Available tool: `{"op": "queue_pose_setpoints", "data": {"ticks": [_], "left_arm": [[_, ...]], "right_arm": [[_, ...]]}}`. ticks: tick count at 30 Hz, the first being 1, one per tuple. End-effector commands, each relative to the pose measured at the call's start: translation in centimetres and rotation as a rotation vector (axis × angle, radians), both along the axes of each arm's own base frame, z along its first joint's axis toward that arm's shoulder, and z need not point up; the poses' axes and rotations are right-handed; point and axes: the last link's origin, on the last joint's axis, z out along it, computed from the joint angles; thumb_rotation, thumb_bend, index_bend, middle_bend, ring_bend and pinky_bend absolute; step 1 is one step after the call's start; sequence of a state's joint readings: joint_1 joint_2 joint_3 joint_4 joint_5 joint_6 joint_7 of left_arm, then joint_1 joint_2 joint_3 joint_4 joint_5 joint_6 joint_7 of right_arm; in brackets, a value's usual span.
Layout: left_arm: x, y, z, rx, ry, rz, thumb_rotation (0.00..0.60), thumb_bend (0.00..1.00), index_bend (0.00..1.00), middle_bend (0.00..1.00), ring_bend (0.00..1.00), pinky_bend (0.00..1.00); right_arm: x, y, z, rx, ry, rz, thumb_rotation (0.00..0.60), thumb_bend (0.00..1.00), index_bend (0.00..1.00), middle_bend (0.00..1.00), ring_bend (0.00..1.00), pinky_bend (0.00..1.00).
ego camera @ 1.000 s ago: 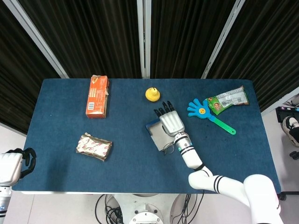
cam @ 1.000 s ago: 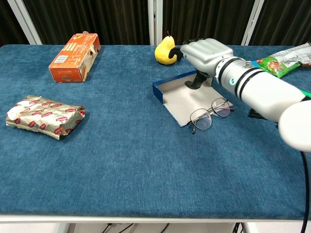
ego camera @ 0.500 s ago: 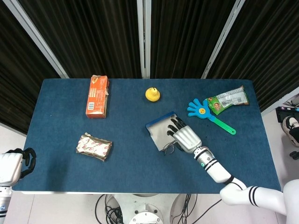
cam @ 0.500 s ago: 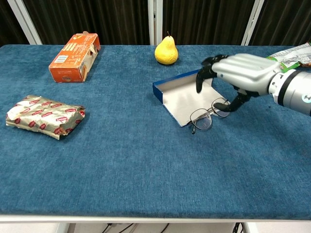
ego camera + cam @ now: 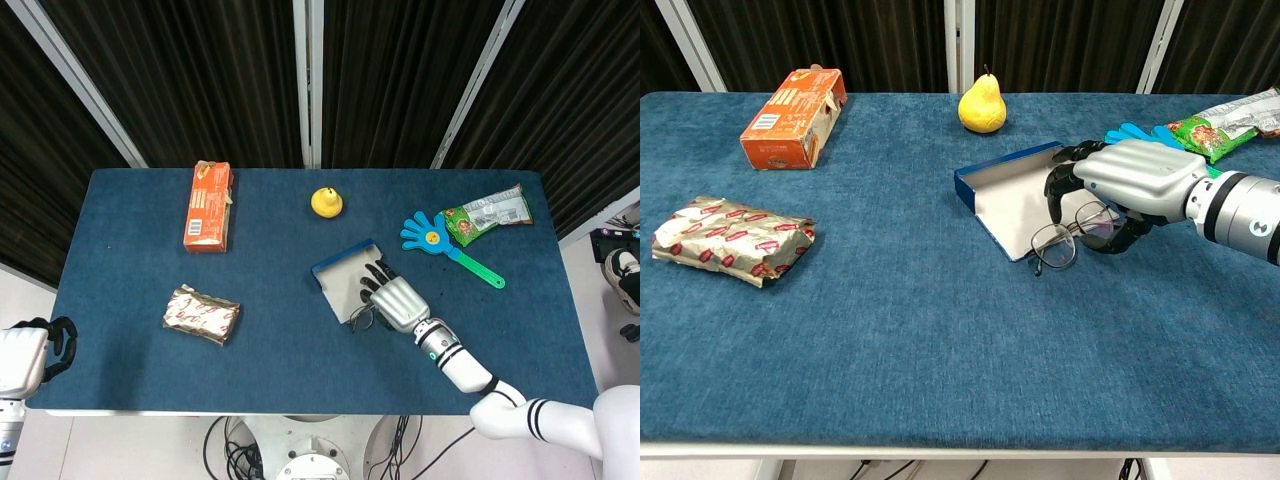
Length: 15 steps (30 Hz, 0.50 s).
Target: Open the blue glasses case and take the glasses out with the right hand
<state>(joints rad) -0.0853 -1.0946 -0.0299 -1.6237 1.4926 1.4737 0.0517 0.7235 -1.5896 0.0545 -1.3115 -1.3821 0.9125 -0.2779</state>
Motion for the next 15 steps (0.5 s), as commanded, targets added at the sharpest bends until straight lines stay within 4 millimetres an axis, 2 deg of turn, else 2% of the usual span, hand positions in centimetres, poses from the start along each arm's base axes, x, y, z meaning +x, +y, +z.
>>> {"op": "queue_pose_setpoints", "data": {"ticks": [1, 15], "left_arm": [[0.0, -0.01, 0.0, 0.0, 0.0, 0.0, 0.6, 0.36, 0.69, 0.71, 0.55, 0.56], [0.0, -0.01, 0.01, -0.001, -0.002, 0.0, 0.6, 0.36, 0.69, 0.71, 0.55, 0.56]], "right_arm": [[0.02, -0.17, -0.08, -0.002, -0.003, -0.006, 0.6, 0.36, 0.43, 0.21, 0.0, 0.0], [0.18, -0.62, -0.29, -0.008, -0.009, -0.013, 0.6, 0.39, 0.56, 0.25, 0.0, 0.0]]}}
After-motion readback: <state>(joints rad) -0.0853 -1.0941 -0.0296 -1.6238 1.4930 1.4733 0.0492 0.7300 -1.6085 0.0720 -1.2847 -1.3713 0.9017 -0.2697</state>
